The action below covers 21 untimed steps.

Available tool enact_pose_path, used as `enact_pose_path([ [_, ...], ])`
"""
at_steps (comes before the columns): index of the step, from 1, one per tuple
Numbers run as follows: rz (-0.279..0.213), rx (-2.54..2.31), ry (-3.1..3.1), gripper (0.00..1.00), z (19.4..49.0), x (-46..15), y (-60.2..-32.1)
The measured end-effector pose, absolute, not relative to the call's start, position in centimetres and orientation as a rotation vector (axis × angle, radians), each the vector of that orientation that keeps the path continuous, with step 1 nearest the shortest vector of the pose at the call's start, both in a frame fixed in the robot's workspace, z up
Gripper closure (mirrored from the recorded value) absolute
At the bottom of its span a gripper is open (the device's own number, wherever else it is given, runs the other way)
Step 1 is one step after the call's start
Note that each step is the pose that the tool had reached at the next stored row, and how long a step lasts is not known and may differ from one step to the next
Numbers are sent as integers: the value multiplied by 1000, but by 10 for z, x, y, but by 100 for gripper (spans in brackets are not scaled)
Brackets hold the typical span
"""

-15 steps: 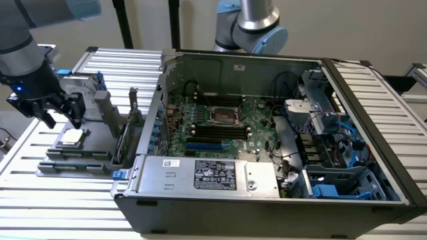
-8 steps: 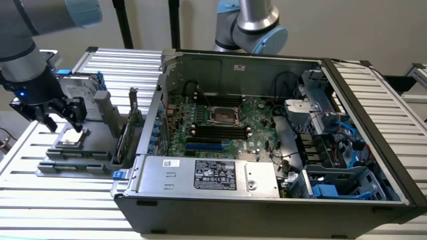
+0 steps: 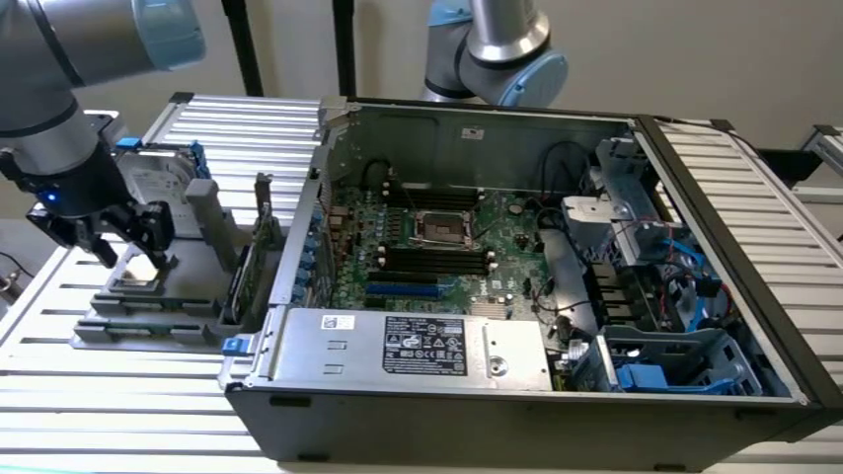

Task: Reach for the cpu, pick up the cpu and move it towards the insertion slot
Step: 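Pick up the cpu and move it towards the insertion slot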

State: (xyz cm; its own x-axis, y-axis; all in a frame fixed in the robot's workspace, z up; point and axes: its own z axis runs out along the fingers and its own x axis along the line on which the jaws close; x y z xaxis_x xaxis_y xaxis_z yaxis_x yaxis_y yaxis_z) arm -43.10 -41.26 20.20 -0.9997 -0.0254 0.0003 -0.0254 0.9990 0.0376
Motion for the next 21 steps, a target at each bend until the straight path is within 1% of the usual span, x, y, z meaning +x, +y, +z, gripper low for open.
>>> enact_pose_path([
  [5,-59,39,-3140,35,196,-431,-412],
  [21,-59,26,-3140,35,190,-431,-408],
])
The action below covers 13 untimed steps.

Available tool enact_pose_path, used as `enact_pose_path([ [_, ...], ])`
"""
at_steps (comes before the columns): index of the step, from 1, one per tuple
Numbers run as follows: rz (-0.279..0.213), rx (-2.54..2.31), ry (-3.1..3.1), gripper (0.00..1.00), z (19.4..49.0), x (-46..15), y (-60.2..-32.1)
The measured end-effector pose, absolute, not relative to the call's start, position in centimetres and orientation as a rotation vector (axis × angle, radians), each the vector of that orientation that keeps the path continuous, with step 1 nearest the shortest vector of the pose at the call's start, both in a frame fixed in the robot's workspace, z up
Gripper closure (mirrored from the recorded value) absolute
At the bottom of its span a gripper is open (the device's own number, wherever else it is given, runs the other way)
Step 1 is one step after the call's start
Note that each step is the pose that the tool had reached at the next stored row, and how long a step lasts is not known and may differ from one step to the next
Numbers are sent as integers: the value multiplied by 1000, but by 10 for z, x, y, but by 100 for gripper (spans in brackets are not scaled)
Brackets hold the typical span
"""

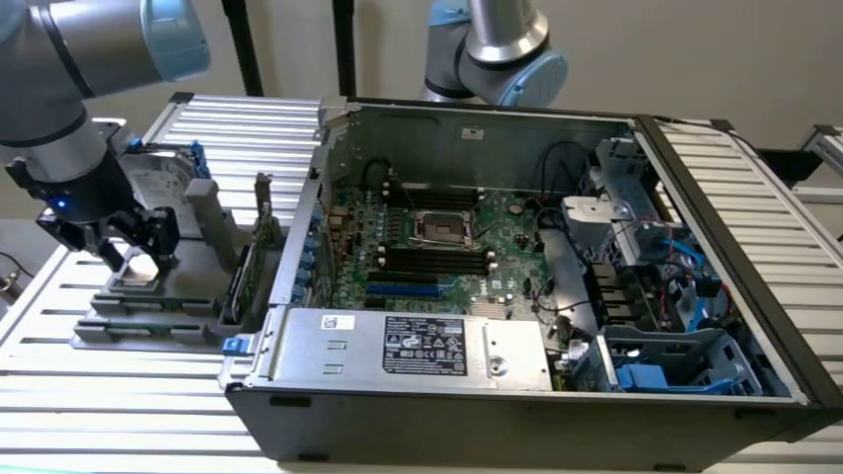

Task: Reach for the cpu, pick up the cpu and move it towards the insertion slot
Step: 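Pick up the cpu and move it towards the insertion slot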

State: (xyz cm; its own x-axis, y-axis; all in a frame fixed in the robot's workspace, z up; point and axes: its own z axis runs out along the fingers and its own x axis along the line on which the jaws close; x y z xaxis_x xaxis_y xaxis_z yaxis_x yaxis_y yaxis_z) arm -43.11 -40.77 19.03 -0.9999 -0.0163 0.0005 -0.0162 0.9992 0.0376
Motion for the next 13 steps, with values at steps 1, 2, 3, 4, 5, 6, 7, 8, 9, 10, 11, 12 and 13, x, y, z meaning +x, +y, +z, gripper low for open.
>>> enact_pose_path([
  [1,-59,22,-3140,35,190,-431,-408],
  [2,-59,19,-3140,35,190,-431,-408],
  [3,-59,16,-3140,35,189,-431,-408],
  [4,-59,14,-3141,35,189,-431,-408],
  [5,-59,12,-3140,35,189,-431,-408],
  [6,-59,10,-3140,35,188,-431,-408],
  [7,-59,8,-3141,35,188,-431,-408],
  [8,-59,6,-3141,35,188,-431,-408],
  [9,-59,4,-3141,35,188,-432,-408],
  [10,-59,3,-3141,35,188,-432,-408],
  [11,-59,2,-3141,35,188,-432,-408],
  [12,-59,1,-3141,35,187,-432,-408],
  [13,-59,0,-3141,35,187,-432,-408],
])
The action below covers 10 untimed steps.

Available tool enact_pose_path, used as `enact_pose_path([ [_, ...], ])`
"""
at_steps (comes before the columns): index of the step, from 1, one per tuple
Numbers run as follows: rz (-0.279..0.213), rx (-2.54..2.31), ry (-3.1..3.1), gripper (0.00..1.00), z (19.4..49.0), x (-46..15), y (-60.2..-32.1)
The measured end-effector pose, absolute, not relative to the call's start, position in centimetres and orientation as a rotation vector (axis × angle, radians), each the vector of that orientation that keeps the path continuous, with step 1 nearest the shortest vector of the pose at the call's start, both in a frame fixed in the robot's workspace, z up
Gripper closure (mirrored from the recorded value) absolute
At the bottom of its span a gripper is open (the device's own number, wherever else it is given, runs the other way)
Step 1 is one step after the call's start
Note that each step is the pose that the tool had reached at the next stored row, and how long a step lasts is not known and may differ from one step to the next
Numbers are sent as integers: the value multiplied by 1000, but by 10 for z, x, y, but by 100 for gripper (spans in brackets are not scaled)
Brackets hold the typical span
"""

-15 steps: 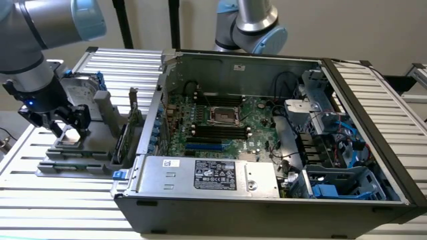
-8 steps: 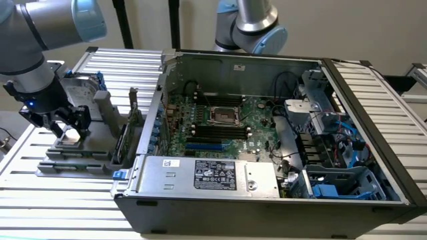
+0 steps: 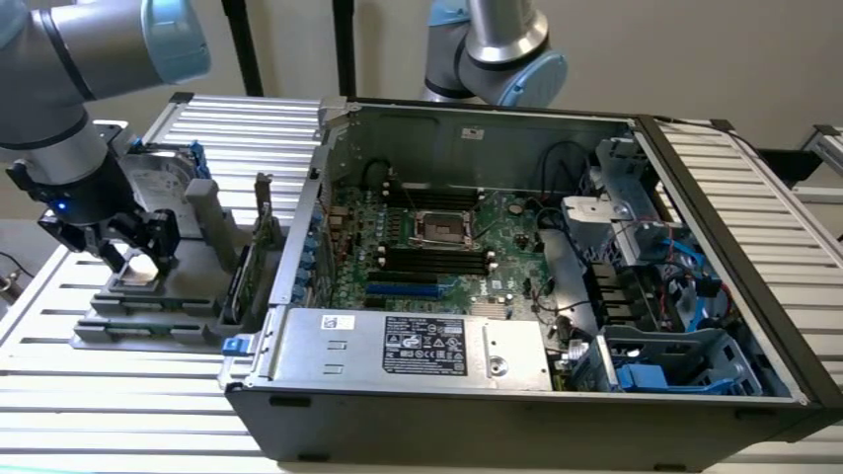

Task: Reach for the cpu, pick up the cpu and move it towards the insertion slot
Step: 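Pick up the cpu and move it towards the insertion slot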

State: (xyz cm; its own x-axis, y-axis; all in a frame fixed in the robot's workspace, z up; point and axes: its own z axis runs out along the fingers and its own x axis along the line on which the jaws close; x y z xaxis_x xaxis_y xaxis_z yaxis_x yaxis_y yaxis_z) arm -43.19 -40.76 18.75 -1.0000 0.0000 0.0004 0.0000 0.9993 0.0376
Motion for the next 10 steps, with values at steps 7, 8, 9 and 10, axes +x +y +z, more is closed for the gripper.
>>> enact_pose_path([
  [7,-59,-2,-3141,35,187,-432,-408],
  [8,-59,-2,-3141,35,187,-432,-408],
  [9,-59,-2,-3141,37,187,-432,-408],
  [10,-59,-2,-3141,37,187,-432,-408],
])
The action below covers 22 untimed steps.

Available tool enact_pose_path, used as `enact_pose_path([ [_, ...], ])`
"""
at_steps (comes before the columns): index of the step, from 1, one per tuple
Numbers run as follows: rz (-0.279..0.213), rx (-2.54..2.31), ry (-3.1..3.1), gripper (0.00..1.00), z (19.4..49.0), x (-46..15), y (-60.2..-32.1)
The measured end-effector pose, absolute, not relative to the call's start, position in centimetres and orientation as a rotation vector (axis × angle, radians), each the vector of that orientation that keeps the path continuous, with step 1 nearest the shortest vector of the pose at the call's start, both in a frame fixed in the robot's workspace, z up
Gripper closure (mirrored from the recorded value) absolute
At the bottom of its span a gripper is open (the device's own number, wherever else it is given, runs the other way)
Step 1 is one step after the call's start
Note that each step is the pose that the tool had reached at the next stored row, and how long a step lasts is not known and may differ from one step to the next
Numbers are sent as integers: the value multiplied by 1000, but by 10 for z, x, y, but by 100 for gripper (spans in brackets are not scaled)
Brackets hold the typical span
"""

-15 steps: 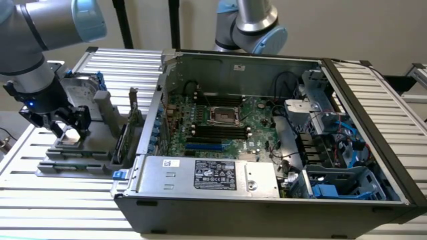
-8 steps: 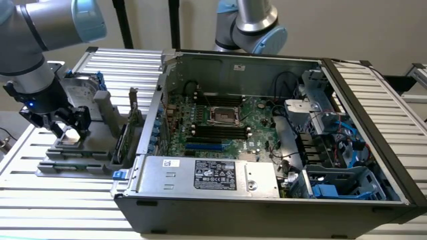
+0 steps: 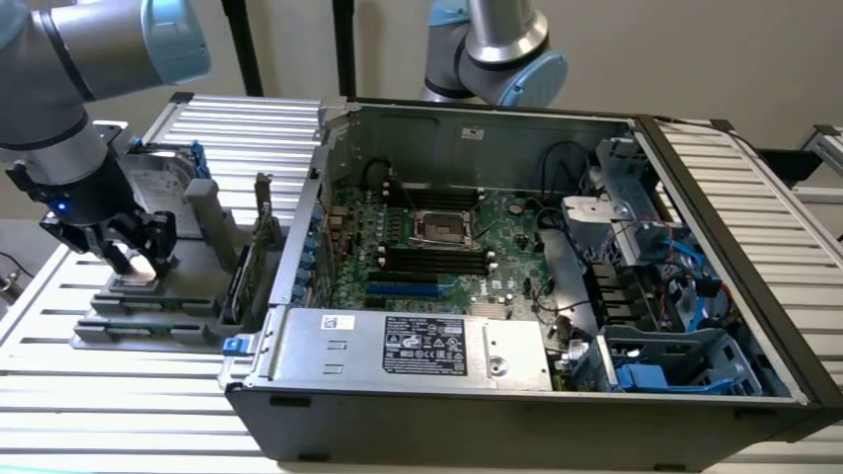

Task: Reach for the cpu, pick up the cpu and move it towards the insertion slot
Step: 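Pick up the cpu and move it towards the insertion slot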

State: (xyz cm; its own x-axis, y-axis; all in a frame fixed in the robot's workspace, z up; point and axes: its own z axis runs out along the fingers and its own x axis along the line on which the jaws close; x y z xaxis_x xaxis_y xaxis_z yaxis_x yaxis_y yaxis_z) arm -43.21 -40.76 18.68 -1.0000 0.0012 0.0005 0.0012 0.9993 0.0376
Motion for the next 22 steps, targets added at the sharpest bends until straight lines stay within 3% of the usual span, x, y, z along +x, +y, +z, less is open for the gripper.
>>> enact_pose_path([
  [1,-59,-2,-3141,44,187,-432,-408],
  [22,-59,-2,-3141,46,194,-432,-408],
])
